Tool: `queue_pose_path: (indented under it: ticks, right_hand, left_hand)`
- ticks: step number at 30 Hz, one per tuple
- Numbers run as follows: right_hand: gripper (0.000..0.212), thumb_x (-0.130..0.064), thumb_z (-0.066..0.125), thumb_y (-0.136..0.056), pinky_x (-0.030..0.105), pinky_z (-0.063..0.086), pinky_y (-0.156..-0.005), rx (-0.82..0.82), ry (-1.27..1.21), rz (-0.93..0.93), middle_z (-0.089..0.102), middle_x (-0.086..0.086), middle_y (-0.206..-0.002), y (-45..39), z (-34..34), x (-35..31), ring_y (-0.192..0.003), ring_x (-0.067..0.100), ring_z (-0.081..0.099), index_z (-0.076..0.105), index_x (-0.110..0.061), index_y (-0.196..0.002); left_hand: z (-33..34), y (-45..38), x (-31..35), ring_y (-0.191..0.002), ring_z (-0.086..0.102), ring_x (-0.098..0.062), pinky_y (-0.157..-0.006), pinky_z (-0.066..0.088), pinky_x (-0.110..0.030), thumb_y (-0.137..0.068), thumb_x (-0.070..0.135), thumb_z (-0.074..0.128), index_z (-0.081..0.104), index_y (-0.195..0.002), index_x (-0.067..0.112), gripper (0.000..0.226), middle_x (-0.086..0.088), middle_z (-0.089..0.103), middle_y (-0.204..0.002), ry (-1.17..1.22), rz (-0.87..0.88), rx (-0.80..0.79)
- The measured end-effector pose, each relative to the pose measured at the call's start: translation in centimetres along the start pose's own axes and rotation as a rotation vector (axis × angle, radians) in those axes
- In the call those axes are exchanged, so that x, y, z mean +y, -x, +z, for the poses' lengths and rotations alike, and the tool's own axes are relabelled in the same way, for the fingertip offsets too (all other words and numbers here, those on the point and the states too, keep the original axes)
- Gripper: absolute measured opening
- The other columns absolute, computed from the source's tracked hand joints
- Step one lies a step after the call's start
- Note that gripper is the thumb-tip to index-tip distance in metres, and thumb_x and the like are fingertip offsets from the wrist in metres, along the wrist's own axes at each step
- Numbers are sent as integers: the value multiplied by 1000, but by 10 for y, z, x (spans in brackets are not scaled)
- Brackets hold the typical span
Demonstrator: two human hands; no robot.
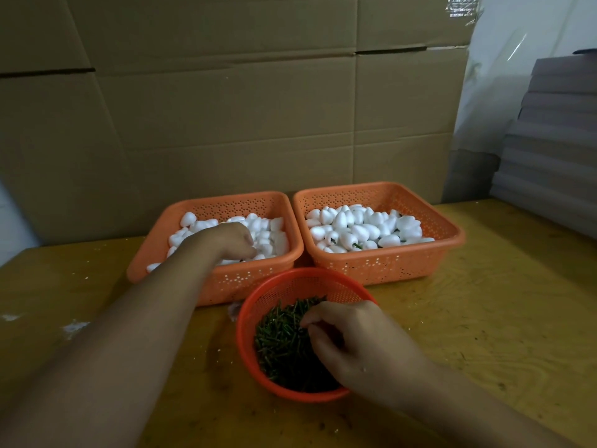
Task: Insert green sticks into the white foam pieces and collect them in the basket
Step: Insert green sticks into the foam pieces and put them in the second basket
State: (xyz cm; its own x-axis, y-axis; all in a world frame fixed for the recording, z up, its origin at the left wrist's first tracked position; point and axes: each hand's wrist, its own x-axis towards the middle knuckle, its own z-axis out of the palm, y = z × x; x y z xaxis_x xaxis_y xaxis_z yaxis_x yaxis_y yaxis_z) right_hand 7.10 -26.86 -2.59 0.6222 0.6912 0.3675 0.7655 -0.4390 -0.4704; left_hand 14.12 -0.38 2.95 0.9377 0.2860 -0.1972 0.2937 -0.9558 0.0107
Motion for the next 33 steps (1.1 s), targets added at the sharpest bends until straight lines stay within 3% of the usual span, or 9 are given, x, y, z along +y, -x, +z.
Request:
queue_pose_path:
  ticks: [2,5,9,12,18,22,25,29,33]
  right_hand:
    - [30,-43,43,-90,22,43,-60,-7,-4,-1,70,-15,-88,0,0,0,-77,6,61,63,-34,-110]
    - [29,-42,43,-90,15,38,-57,-6,-6,-3,70,-15,-87,0,1,1,-77,6,61,63,-34,-110]
    - [31,-43,42,-89,19,43,-58,-13,-20,-4,69,-16,-87,0,1,1,-75,5,62,62,-34,-110]
    - [32,-44,41,-89,20,45,-60,-8,-26,-11,69,-15,-87,-1,1,2,-75,4,62,63,-33,-110]
    - [33,-44,41,-90,17,42,-59,-17,-26,-18,70,-15,-85,-2,1,4,-73,4,62,63,-33,-111]
    - [31,-42,43,-90,11,37,-55,-15,-16,-10,64,-18,-77,-1,2,4,-66,-2,58,63,-32,-111]
    - [29,-41,44,-90,7,34,-56,-13,-13,15,62,-22,-78,-2,3,4,-66,-6,55,64,-32,-110]
    - [30,-38,46,-88,28,51,-76,32,-10,55,67,-17,-101,-1,3,5,-90,3,61,67,-31,-109]
    - [33,-35,48,-88,22,46,-86,4,46,89,64,-14,-110,-2,3,10,-103,4,55,67,-29,-114]
  left_hand:
    - [1,0,-5,-148,25,-18,-120,18,-42,-99,43,52,61,-133,35,37,14,12,-167,-8,27,-9]
    - [1,-4,-10,-135,45,-19,-111,38,-44,-97,49,57,63,-128,39,34,14,18,-164,58,44,-37]
    - [7,-13,-11,-144,32,-18,-115,28,-47,-97,56,51,57,-134,41,40,12,3,-168,-43,78,-26]
    - [10,-18,-10,-152,17,-13,-121,14,-48,-98,57,49,59,-127,41,35,11,13,-167,-86,108,13]
    - [11,-13,-9,-138,37,-21,-113,21,-45,-95,51,58,60,-112,43,19,15,30,-157,-5,61,89]
    - [6,-15,-16,-99,63,-12,-92,48,-39,-90,30,59,56,-113,34,24,9,67,-114,288,62,112]
    - [-5,-11,-17,-84,58,-8,-67,42,-30,-92,25,57,53,-115,31,24,3,64,-100,410,150,251]
    - [-11,20,-10,-93,63,-4,-77,47,-25,-92,32,60,59,-122,38,30,15,64,-100,598,318,383]
    - [-2,67,6,-88,71,-18,-74,58,-25,-90,25,71,67,-103,32,15,7,72,-101,922,538,281]
